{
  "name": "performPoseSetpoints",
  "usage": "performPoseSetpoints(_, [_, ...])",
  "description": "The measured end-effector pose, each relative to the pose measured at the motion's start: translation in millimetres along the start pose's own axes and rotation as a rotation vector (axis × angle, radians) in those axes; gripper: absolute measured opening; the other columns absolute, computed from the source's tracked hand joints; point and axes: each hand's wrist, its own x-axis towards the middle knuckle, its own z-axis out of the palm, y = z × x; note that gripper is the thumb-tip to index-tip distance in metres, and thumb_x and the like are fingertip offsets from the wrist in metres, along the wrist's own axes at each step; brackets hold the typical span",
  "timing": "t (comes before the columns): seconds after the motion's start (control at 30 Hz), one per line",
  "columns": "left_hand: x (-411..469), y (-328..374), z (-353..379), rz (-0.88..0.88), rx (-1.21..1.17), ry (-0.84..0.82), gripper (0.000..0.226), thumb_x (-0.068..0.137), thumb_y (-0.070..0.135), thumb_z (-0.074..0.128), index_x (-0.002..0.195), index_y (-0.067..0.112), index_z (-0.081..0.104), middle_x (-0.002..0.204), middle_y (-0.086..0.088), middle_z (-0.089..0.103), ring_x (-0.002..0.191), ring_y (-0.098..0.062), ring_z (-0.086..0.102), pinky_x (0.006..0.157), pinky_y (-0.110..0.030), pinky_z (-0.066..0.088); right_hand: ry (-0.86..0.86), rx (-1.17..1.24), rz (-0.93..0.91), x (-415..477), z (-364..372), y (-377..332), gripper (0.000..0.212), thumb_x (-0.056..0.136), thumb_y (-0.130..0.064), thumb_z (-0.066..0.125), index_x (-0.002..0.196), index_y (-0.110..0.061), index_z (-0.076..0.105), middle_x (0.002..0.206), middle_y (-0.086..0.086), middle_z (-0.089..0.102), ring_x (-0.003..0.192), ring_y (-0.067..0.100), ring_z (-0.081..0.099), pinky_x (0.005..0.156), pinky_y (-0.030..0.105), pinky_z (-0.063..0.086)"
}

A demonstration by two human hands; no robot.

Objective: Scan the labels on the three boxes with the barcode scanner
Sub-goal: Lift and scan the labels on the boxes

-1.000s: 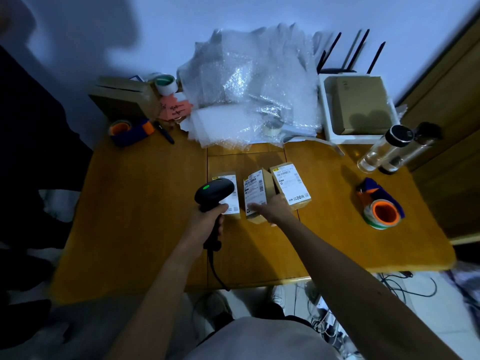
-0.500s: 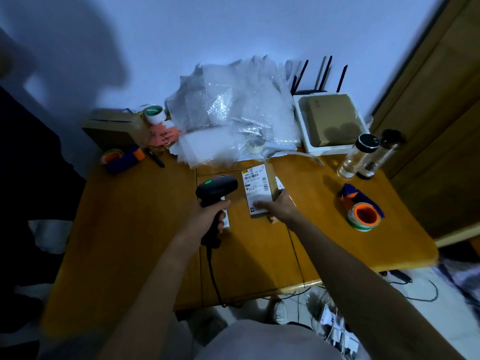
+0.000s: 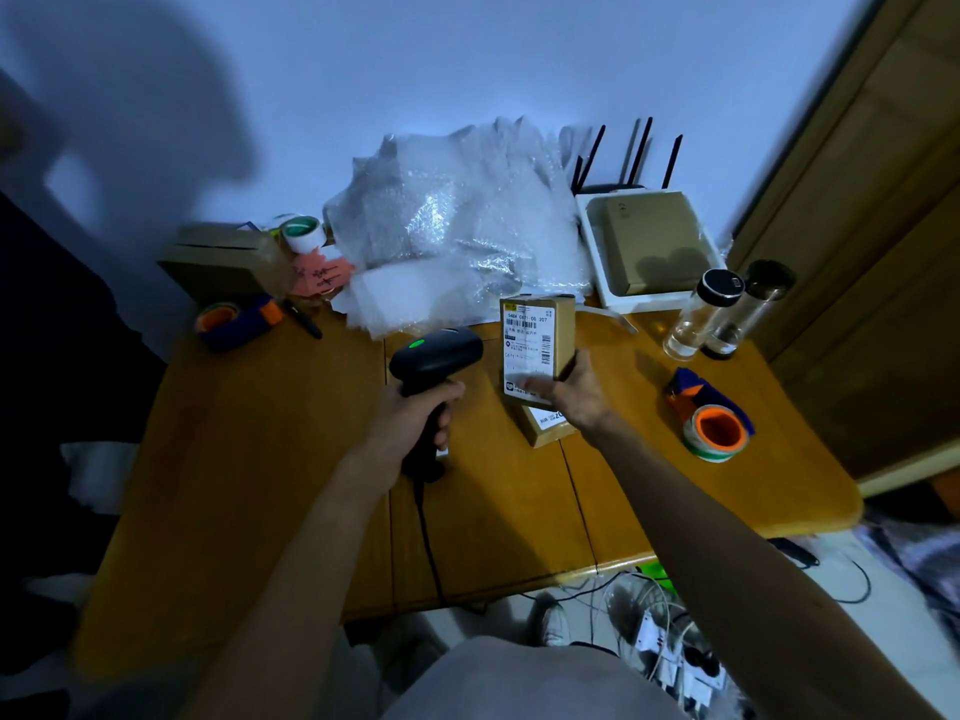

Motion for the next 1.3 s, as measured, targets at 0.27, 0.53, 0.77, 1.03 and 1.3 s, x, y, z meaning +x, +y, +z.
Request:
performPoseSetpoints(0.27, [6, -11, 1, 0.000, 0.002, -0.017, 0.021, 0.089, 0.025, 0.076, 0.084, 0.008, 0.063, 0.057, -0.004, 0.053, 0.045, -0.016, 0.049, 0.049, -0.029, 0.045, -0.039, 0.017, -0.033, -6, -5, 5, 0.060, 0.074, -0.015, 0.090, 0.119, -0.021, 0.050, 0.115, 0.001, 0.069, 0.105, 0.022, 0.071, 0.069, 0.025, 0.061])
performPoseSetpoints(0.53, [6, -13, 3, -0.016, -0.002, -0.013, 0.017, 0.090, 0.023, 0.075, 0.084, 0.010, 0.065, 0.058, -0.004, 0.054, 0.046, -0.016, 0.050, 0.050, -0.029, 0.046, -0.037, 0.020, -0.016, -11, -4, 0, 0.050, 0.079, -0.008, 0.084, 0.103, -0.029, 0.046, 0.110, -0.001, 0.066, 0.093, 0.012, 0.068, 0.063, 0.022, 0.059])
performPoseSetpoints(0.77, [4, -14, 1, -0.011, 0.025, -0.021, 0.015, 0.091, 0.023, 0.074, 0.086, 0.011, 0.065, 0.058, -0.003, 0.053, 0.046, -0.016, 0.050, 0.050, -0.029, 0.046, -0.039, 0.041, -0.037, -14, -2, 1, 0.049, 0.079, -0.010, 0.085, 0.110, -0.028, 0.053, 0.111, -0.001, 0.069, 0.099, 0.017, 0.071, 0.063, 0.021, 0.060])
performPoseSetpoints(1.03, [2, -15, -1, 0.005, 0.028, -0.004, 0.015, 0.091, 0.022, 0.074, 0.088, 0.009, 0.065, 0.058, -0.003, 0.054, 0.049, -0.018, 0.050, 0.053, -0.031, 0.046, -0.030, 0.047, 0.000, -10, 0, 5, 0.071, 0.075, -0.014, 0.088, 0.130, -0.016, 0.044, 0.122, 0.007, 0.067, 0.104, 0.022, 0.071, 0.069, 0.027, 0.062])
performPoseSetpoints(1.3, [-4, -12, -2, 0.025, 0.005, -0.006, 0.010, 0.092, 0.019, 0.072, 0.094, 0.011, 0.065, 0.057, -0.003, 0.053, 0.048, -0.016, 0.049, 0.051, -0.029, 0.046, -0.084, 0.018, -0.043, -9, 4, 7, 0.047, 0.079, -0.014, 0.085, 0.105, -0.036, 0.053, 0.114, 0.001, 0.069, 0.103, 0.021, 0.071, 0.076, 0.031, 0.062])
